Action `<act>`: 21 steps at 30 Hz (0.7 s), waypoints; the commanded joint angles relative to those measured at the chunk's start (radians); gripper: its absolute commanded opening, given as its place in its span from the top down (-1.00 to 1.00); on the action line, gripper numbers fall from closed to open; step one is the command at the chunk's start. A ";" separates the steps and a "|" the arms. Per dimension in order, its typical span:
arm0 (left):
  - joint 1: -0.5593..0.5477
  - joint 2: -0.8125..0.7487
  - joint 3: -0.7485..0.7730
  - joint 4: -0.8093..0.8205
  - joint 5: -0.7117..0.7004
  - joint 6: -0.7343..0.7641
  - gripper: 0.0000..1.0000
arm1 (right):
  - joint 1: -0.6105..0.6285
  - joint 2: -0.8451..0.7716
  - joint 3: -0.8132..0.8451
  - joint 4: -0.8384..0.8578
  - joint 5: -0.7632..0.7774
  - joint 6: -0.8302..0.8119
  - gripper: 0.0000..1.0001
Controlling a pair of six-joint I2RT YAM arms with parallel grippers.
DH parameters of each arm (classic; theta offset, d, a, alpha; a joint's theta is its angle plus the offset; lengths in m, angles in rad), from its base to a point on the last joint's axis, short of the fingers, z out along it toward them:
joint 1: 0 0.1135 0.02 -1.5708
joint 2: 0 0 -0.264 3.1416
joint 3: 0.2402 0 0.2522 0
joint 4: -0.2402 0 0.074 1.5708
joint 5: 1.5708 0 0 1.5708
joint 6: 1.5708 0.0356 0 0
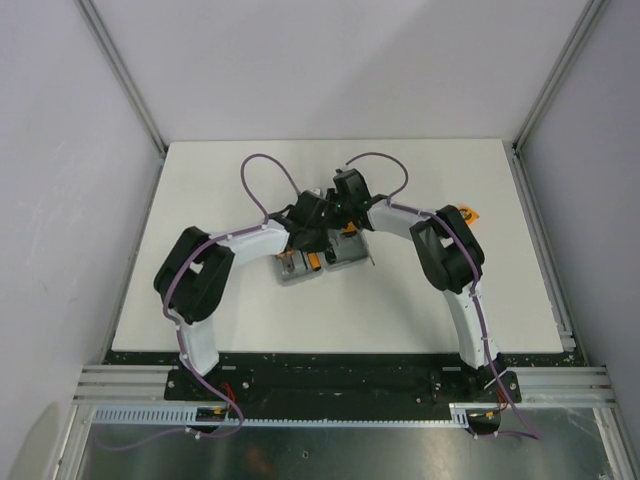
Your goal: Pack the tool kit
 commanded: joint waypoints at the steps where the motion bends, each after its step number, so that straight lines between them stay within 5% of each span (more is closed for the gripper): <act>1: -0.039 0.341 -0.190 -0.325 -0.068 0.039 0.99 | 0.020 0.087 -0.027 -0.217 -0.032 -0.003 0.68; 9: -0.040 0.365 -0.241 -0.271 -0.009 0.029 1.00 | 0.014 0.077 -0.023 -0.257 -0.012 -0.009 0.67; 21: 0.008 0.125 -0.331 -0.256 -0.023 -0.044 1.00 | -0.006 -0.027 -0.033 -0.349 0.123 -0.043 0.67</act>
